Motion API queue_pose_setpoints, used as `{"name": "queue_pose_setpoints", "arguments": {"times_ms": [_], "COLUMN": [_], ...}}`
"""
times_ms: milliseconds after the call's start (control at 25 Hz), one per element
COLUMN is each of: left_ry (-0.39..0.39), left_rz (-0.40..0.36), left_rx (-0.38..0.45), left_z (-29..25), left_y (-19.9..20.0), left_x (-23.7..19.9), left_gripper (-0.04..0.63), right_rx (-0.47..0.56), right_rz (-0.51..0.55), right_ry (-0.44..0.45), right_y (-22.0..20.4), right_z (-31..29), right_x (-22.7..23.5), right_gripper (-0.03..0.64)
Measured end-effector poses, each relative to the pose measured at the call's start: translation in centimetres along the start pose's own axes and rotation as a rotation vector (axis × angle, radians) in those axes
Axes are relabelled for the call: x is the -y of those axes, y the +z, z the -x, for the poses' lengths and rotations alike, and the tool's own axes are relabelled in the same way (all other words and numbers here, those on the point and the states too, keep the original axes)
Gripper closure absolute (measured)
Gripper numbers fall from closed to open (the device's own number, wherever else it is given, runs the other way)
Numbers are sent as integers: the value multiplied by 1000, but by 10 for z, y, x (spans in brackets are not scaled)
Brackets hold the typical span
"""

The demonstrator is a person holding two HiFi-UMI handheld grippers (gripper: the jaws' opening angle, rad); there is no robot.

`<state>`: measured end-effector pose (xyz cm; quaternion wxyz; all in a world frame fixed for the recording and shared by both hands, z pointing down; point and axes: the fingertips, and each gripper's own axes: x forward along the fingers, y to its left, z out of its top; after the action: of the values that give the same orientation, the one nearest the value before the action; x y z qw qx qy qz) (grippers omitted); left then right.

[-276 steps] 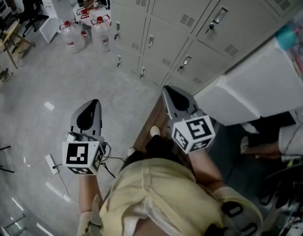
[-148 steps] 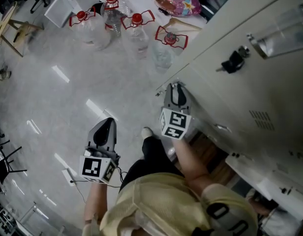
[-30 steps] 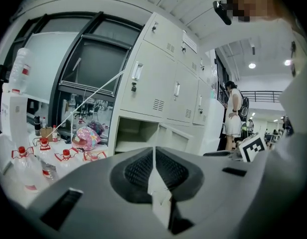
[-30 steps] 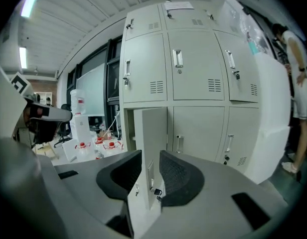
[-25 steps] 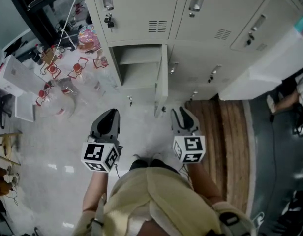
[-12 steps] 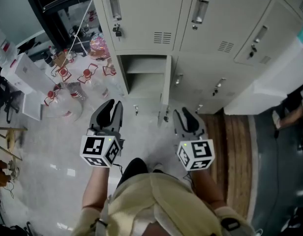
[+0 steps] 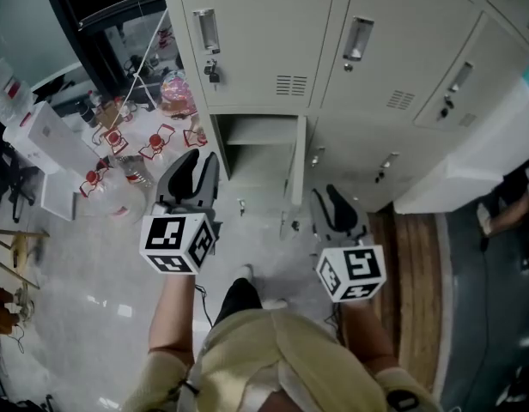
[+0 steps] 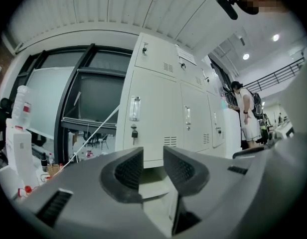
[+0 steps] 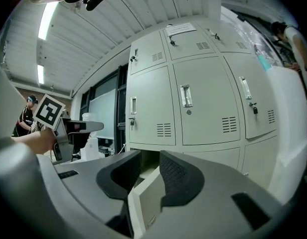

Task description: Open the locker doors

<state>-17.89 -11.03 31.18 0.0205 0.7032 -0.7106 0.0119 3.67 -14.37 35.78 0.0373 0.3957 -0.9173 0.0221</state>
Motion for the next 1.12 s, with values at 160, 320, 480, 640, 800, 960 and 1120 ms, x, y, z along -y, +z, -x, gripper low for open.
{"name": "queue_pose_setpoints", "arguments": {"times_ms": [160, 320, 480, 640, 800, 960, 1120], "left_ry": [-5, -19, -24, -12, 22, 63, 100], "left_rz": [-39, -69, -77, -94, -113, -159, -190], "left_rx": [10, 24, 51, 108, 163, 182, 193], "left_z": [-28, -53, -77, -100, -115, -128, -137], "left_y": [20, 35, 50, 75, 99, 108, 115], "left_x": [-17, -32, -48, -63, -78, -88, -96], "left_gripper": [491, 491, 491, 491, 489, 486, 482], "right_rx": [9, 14, 15, 14, 6, 1, -7], "right_rz": [1, 10, 16, 5, 17, 30, 35], "right_ry": [-13, -22, -42, -64, -61, -59, -57], "right_y": [13, 24, 32, 34, 36, 37, 39], "right_z": [-20, -42, -64, -82, -97, -108, -118], "right_x": [-2, -6, -5, -7, -12, -14, -16], "right_gripper": [509, 509, 509, 509, 509, 509, 509]}}
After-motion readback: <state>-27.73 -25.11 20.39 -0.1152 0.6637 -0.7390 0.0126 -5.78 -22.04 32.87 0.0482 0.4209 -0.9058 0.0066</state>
